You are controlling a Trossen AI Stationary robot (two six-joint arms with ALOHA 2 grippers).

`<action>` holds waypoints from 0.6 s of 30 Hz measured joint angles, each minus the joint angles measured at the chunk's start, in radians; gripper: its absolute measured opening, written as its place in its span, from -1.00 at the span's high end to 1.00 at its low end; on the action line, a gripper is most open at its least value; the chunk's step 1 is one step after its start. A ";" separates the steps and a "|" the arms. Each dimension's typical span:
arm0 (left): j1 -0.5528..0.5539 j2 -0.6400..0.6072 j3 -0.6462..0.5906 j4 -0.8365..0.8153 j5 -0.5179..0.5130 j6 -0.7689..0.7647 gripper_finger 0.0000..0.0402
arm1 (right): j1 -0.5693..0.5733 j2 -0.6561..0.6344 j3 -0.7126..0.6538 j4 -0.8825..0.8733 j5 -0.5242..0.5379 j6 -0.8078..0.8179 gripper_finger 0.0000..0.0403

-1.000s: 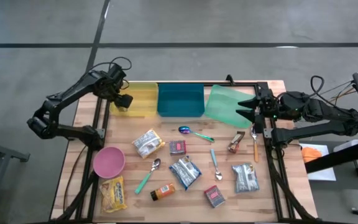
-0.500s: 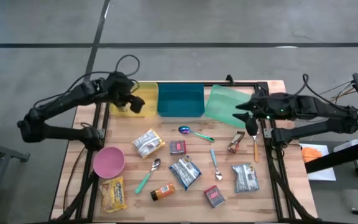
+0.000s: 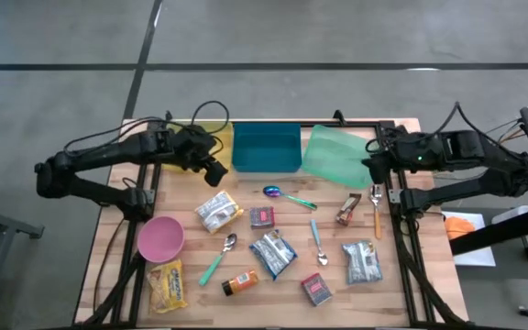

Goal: Pick & Place Food Item
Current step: Put the light blue noodle pack into the green bin

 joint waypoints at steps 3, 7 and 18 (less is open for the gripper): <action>-0.003 0.016 0.000 0.002 0.000 0.012 -0.71 | 0.000 0.013 -0.022 -0.101 -0.025 0.144 0.02; -0.003 0.030 0.000 0.008 0.000 0.024 -0.71 | 0.000 0.050 -0.057 -0.122 -0.083 0.222 0.03; -0.003 0.033 0.000 0.008 -0.003 0.066 -0.71 | 0.029 0.183 -0.168 -0.107 -0.262 0.070 0.03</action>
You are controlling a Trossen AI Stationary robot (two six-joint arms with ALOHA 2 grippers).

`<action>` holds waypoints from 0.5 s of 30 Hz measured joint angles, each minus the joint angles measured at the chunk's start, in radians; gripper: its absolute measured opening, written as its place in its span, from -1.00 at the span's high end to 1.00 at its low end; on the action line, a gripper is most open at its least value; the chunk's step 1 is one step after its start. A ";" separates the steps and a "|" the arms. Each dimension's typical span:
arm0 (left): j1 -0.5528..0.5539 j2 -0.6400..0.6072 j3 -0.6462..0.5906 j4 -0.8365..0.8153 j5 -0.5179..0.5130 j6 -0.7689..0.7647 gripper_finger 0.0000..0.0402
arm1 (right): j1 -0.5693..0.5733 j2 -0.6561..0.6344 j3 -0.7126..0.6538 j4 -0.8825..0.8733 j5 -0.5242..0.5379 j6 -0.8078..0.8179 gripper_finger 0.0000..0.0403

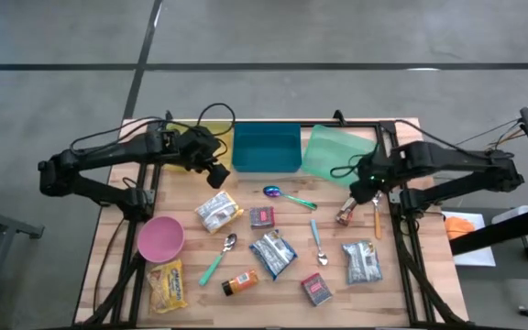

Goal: Pick & Place Food Item
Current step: Put the light blue noodle pack into the green bin

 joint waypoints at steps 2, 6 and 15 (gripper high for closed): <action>0.000 0.000 0.000 0.000 0.000 0.003 -0.71 | 0.040 -0.005 -0.017 0.037 -0.023 -0.082 0.03; 0.000 0.000 0.000 0.000 0.000 0.003 -0.71 | 0.120 -0.036 -0.051 0.081 -0.064 -0.170 0.03; 0.000 0.000 -0.001 0.000 0.000 0.011 -0.71 | 0.297 -0.041 -0.133 0.107 -0.197 -0.343 0.03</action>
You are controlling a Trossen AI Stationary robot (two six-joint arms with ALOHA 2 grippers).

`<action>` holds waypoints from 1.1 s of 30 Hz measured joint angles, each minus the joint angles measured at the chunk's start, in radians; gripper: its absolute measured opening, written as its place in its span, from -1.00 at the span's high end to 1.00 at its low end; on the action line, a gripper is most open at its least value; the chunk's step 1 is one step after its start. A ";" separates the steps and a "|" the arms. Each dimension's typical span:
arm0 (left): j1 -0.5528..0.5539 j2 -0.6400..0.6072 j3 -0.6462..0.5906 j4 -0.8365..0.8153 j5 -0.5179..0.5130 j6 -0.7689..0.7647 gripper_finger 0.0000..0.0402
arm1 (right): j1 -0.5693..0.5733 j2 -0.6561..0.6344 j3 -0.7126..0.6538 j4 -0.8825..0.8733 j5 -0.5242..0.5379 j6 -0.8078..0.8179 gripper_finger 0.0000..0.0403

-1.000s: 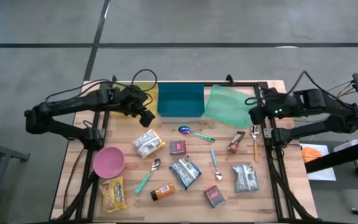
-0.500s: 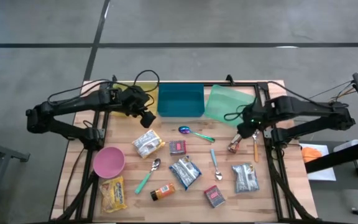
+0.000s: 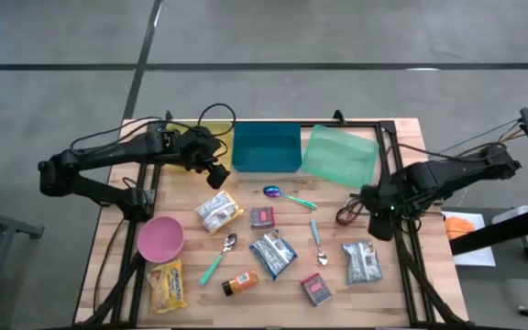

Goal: Pick & Place Food Item
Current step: Put the light blue noodle pack into the green bin

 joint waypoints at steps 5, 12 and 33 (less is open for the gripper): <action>0.000 0.000 0.000 0.000 0.000 0.000 -0.71 | 0.039 0.001 -0.071 0.101 -0.025 0.004 0.03; 0.000 0.000 0.000 0.000 0.000 0.000 -0.71 | 0.039 0.012 -0.221 0.304 -0.077 0.037 0.03; 0.001 0.001 0.000 0.000 0.000 0.000 -0.71 | 0.039 0.011 -0.439 0.510 -0.180 0.040 0.03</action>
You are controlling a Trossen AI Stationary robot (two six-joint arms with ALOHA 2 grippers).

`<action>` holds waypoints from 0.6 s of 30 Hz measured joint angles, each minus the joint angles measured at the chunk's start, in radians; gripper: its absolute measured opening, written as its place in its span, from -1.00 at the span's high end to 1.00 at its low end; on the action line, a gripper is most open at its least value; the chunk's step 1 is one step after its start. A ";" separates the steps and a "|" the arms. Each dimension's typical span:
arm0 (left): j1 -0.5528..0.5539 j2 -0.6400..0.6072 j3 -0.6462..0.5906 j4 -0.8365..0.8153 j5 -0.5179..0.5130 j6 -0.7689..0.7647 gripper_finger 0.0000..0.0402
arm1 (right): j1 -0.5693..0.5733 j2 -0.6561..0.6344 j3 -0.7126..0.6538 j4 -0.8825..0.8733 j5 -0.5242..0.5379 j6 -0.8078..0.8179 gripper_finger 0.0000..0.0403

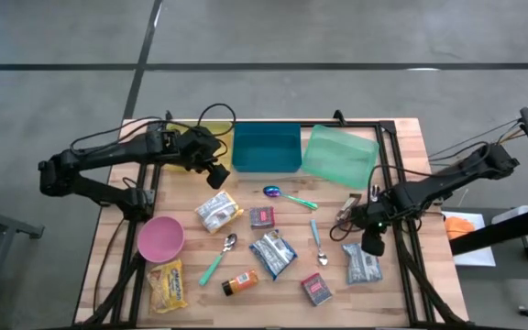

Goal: Pick & Place Food Item
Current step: Put the light blue noodle pack into the green bin

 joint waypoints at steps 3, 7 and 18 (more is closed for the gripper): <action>0.000 0.000 0.000 0.000 0.000 0.000 -0.71 | 0.000 0.000 -0.023 0.042 -0.020 0.017 0.03; 0.000 0.000 0.000 0.000 0.000 0.000 -0.71 | 0.000 0.000 -0.037 0.082 -0.025 0.038 0.03; 0.000 0.000 0.000 0.000 0.000 0.000 -0.71 | 0.000 0.000 -0.074 0.097 -0.025 0.046 0.05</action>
